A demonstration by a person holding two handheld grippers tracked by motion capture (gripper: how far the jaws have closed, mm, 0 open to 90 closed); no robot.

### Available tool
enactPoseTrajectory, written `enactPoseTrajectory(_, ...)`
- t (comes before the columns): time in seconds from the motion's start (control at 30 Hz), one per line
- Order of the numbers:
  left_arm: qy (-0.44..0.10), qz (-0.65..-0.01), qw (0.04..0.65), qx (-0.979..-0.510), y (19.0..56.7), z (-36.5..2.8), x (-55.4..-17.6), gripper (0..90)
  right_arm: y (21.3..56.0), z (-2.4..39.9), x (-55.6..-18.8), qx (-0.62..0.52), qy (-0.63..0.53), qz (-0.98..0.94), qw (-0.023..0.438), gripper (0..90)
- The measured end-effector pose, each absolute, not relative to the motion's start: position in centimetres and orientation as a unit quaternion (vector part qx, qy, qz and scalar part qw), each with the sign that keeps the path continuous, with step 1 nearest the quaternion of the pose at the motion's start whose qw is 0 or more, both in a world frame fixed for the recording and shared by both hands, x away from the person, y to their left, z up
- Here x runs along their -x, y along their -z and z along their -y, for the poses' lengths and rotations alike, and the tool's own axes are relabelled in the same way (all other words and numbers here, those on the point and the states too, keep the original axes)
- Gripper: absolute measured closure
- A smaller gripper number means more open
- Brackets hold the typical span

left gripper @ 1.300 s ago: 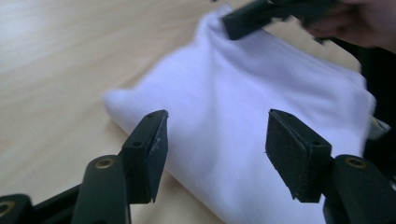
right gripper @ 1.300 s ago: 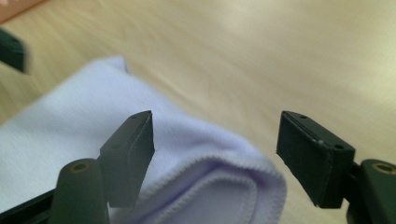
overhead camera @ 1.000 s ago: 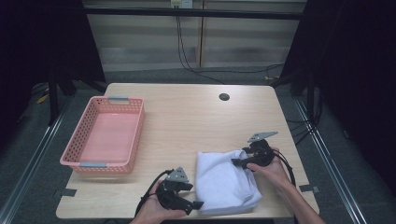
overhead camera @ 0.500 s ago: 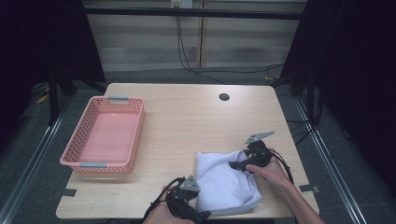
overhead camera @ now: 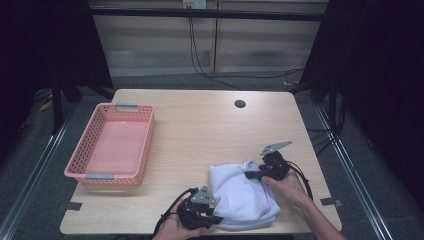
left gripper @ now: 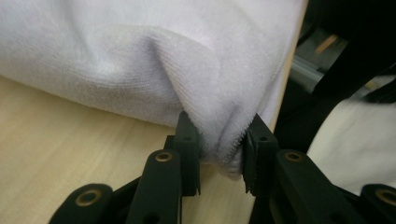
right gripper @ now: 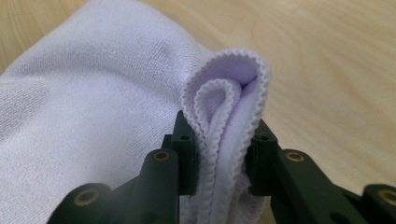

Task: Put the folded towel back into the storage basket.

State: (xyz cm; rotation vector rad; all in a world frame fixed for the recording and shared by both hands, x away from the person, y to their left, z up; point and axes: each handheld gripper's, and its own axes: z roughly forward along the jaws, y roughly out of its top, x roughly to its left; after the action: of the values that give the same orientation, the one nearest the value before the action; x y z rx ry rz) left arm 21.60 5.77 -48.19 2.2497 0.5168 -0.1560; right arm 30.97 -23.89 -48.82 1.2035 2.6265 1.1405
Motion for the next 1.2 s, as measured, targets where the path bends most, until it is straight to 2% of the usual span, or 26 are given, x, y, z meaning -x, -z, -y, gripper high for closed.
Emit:
enactPoseTrajectory(0.4, 0.050, -0.238, 0.484, -0.841, 43.7, -11.1, -24.2, 72.0, 45.4, 21.8, -33.7, -0.383, -0.425, -0.820, 0.013, 72.5)
enactPoseTrajectory(0.73, 0.019, -0.259, 0.516, -0.816, 40.3, -15.8, -26.4, 72.0, 41.9, 17.9, -37.2, -0.365, -0.457, -0.811, 0.011, 72.6)
enactPoseTrajectory(1.2, -0.025, -0.304, 0.541, -0.784, 36.4, -24.6, -29.3, 72.0, 36.1, 9.0, -42.9, -0.333, -0.475, -0.814, 0.015, 72.9)
